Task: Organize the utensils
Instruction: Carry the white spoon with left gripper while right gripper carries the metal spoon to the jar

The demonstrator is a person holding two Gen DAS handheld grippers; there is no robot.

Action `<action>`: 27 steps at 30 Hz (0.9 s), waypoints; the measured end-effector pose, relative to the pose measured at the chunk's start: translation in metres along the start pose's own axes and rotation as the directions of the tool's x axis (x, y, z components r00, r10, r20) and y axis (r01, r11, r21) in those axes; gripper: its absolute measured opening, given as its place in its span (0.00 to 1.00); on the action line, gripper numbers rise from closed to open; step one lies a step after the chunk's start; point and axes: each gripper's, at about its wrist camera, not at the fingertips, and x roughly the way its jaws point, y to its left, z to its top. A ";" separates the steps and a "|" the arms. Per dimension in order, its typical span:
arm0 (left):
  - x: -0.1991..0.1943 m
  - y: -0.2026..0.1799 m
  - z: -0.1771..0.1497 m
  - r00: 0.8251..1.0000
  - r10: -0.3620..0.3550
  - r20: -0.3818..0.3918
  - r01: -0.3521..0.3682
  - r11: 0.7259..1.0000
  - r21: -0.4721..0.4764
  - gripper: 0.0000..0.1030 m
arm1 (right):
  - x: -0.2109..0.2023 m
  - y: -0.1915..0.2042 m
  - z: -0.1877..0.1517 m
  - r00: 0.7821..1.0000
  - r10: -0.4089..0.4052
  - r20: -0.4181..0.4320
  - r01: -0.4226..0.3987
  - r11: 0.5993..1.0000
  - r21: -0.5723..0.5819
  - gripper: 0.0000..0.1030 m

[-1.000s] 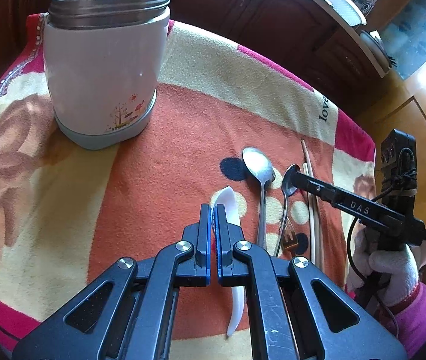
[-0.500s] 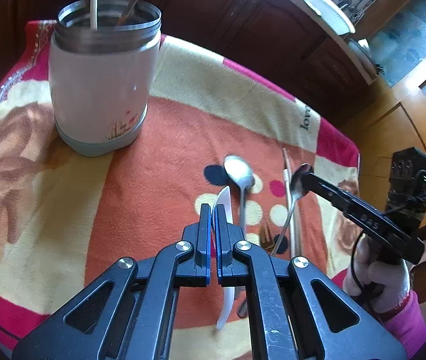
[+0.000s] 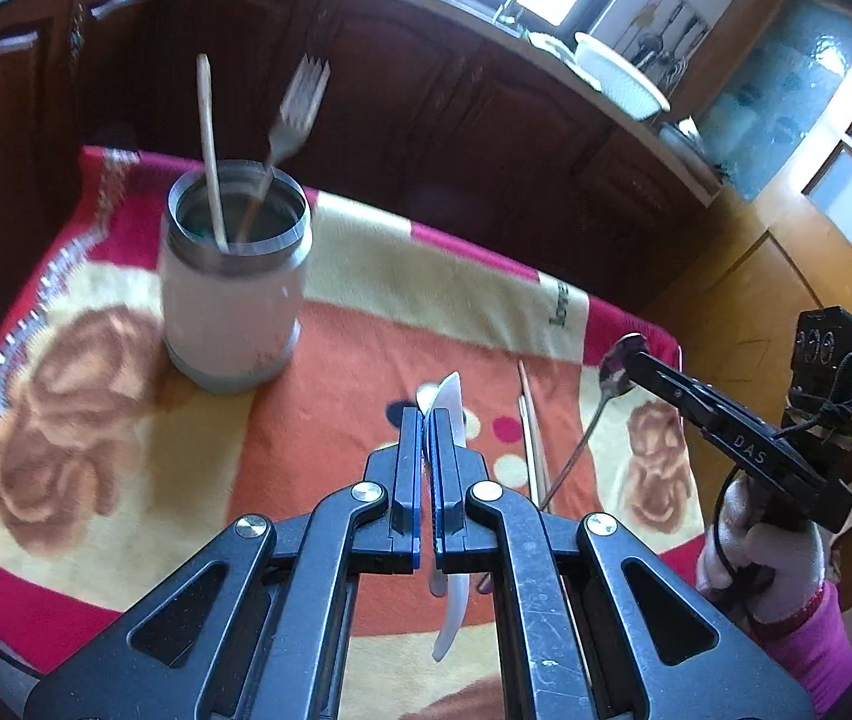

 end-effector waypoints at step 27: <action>-0.057 0.050 0.115 0.957 0.156 0.243 -0.152 0.988 -0.036 0.01 | 0.003 0.093 0.114 0.990 0.040 0.137 -0.016 0.985 -0.175 0.02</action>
